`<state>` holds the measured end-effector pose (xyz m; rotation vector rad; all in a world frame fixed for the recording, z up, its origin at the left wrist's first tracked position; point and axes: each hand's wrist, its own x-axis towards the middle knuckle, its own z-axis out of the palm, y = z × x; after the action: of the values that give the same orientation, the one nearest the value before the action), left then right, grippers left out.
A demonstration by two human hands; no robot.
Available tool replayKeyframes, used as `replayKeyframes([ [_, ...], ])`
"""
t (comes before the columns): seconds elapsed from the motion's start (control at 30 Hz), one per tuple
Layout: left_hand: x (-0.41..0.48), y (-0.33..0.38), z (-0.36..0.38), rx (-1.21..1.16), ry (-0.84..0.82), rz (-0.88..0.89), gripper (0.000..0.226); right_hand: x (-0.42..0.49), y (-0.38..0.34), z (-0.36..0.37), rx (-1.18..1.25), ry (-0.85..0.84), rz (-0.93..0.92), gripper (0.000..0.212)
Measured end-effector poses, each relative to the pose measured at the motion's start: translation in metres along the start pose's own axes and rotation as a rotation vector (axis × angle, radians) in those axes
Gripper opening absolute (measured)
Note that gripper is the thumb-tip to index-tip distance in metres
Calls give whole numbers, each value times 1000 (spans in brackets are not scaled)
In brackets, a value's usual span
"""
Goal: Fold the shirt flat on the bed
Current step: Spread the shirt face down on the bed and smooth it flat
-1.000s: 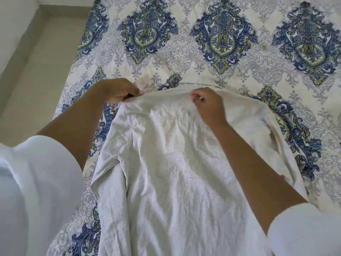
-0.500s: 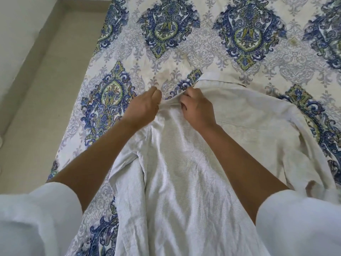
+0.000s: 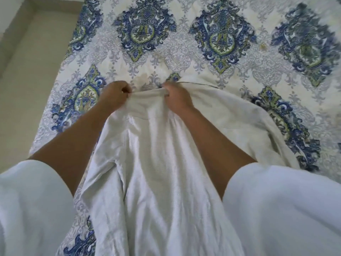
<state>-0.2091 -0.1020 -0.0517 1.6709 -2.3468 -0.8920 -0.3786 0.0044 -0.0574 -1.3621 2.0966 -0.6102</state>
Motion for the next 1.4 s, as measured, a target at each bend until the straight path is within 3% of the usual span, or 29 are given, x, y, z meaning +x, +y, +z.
replayKeyframes([
  [0.07,-7,4,14,141,57,-22,26,-13,7,0,160,-35,-15,48],
  [0.17,-31,26,34,322,217,130,39,-40,29,-16,287,301,-37,39],
  [0.23,-47,45,50,337,224,322,40,-57,57,-33,198,567,64,33],
  [0.3,-57,63,65,364,150,463,38,-71,88,-58,3,647,261,30],
  [0.4,-62,93,85,378,4,643,44,-87,129,-98,-221,441,547,31],
  [0.53,-60,119,118,489,-267,687,55,-97,162,-132,-202,235,590,24],
  [0.67,-57,125,140,592,-338,627,61,-91,174,-144,-150,362,536,24],
  [0.83,-67,127,146,626,-294,531,62,-97,180,-133,-91,365,502,28],
  [0.93,-95,135,150,585,-234,622,64,-127,187,-127,-32,349,576,39],
  [1.0,-120,137,158,576,-265,727,71,-152,196,-125,-97,227,695,32],
  [1.07,-140,137,168,610,-310,729,72,-178,204,-129,-99,178,783,11],
  [1.17,-165,147,180,611,-376,578,62,-211,214,-138,91,376,835,19],
  [1.2,-175,155,183,567,-378,586,62,-220,217,-141,176,461,825,14],
  [1.27,-195,175,190,492,-386,691,60,-239,219,-147,327,513,793,24],
  [1.3,-203,183,194,484,-403,743,59,-249,219,-147,369,440,806,31],
  [1.4,-215,200,211,539,-451,754,59,-289,223,-137,345,-9,939,40],
])
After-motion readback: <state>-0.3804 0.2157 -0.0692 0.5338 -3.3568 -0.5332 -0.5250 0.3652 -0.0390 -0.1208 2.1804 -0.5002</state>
